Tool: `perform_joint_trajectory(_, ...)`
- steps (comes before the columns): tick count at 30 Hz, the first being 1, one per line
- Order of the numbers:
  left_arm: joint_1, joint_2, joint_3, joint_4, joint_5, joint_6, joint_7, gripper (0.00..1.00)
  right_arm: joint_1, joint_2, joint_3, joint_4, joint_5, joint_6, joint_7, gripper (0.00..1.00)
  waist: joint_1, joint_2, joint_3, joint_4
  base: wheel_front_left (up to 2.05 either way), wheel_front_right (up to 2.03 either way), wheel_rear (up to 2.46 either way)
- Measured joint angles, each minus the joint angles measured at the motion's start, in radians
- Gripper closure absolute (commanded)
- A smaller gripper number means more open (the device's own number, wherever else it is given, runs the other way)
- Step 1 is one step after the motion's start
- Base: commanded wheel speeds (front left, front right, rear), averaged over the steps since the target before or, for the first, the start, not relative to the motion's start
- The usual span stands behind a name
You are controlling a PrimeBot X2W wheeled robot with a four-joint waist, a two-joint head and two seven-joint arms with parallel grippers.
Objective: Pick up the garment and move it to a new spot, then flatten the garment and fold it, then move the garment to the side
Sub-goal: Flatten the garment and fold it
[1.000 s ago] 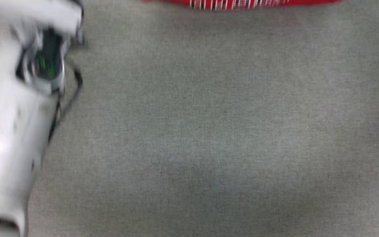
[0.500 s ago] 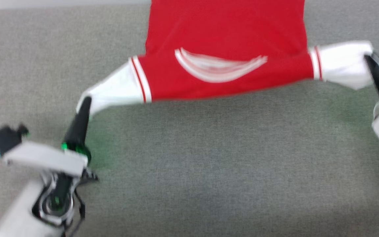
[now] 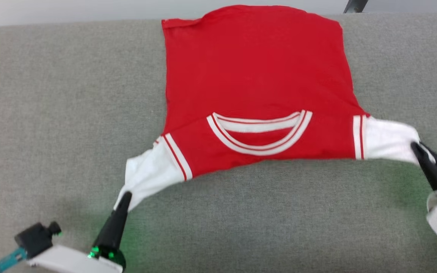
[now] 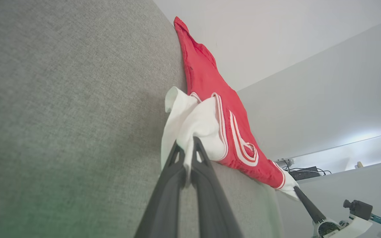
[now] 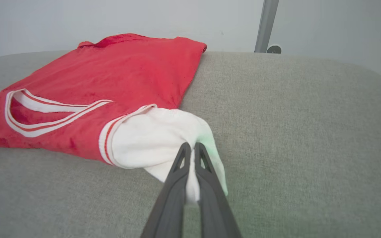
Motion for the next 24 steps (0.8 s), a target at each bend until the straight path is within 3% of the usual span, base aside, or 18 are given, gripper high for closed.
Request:
perform_joint_trajectory(7, 0.123, 0.054, 0.033, -0.125, 0.019, 0.012, -0.002, 1.00, 0.228, 0.060, -0.204, -0.189, -0.083, 0.000, 0.115, 1.00, 0.0000, 0.0000, 0.007, 0.005, 0.00, 0.00, 0.00)
perform_joint_trajectory(15, 0.223, 0.102, 0.065, -0.237, 0.045, 0.066, -0.003, 1.00, 0.416, 0.167, -0.372, -0.416, -0.162, 0.000, 0.245, 1.00, 0.0000, 0.0000, 0.021, 0.007, 0.00, 0.00, 0.00)
perform_joint_trajectory(19, 0.212, 0.100, 0.055, -0.227, 0.075, 0.097, 0.004, 1.00, 0.439, 0.194, -0.384, -0.451, -0.190, 0.000, 0.295, 1.00, 0.0000, 0.0000, 0.024, 0.004, 0.00, 0.00, 0.00)
perform_joint_trajectory(24, 0.148, 0.092, 0.006, -0.154, 0.151, 0.142, 0.026, 1.00, 0.420, 0.187, -0.328, -0.403, -0.216, 0.000, 0.327, 1.00, 0.0000, 0.0000, 0.025, 0.000, 0.00, 0.00, 0.00)
